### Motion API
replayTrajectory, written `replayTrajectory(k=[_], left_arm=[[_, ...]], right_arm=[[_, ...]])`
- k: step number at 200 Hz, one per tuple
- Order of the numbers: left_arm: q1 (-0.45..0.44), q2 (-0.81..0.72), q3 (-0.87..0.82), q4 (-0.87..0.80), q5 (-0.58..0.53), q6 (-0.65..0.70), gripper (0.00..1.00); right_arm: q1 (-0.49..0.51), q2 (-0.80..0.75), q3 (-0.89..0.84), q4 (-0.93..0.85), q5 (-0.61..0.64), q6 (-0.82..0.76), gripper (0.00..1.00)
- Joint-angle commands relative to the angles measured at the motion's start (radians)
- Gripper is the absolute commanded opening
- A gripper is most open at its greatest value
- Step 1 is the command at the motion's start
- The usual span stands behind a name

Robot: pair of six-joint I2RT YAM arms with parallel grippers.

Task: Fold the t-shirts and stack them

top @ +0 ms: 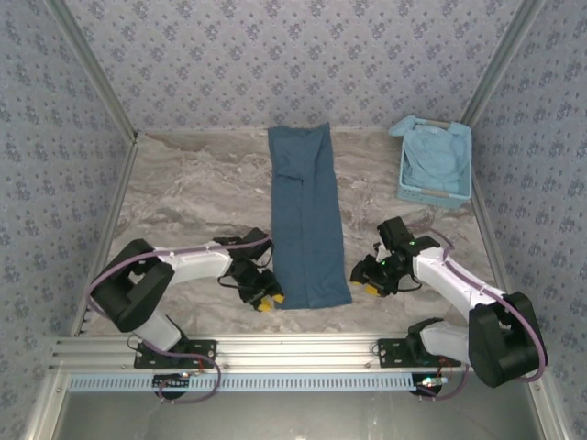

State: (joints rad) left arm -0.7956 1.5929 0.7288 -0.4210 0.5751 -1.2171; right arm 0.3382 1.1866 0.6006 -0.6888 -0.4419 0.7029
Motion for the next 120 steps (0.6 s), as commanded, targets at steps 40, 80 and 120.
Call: replayTrajectory(k=[40, 80, 120], left_arm=[[-0.038, 0.024, 0.026, 0.089, -0.064, 0.02, 0.02], [-0.037, -0.018, 0.003, 0.049, -0.061, 0.034, 0.0], [-0.032, -0.018, -0.009, 0.048, -0.047, 0.047, 0.0]], right_arm=[[0.11, 0.008, -0.006, -0.015, 0.066, 0.002, 0.46], [0.207, 0.104, 0.018, -0.012, 0.104, 0.037, 0.44], [0.261, 0.176, 0.046, 0.044, 0.101, 0.068, 0.41]])
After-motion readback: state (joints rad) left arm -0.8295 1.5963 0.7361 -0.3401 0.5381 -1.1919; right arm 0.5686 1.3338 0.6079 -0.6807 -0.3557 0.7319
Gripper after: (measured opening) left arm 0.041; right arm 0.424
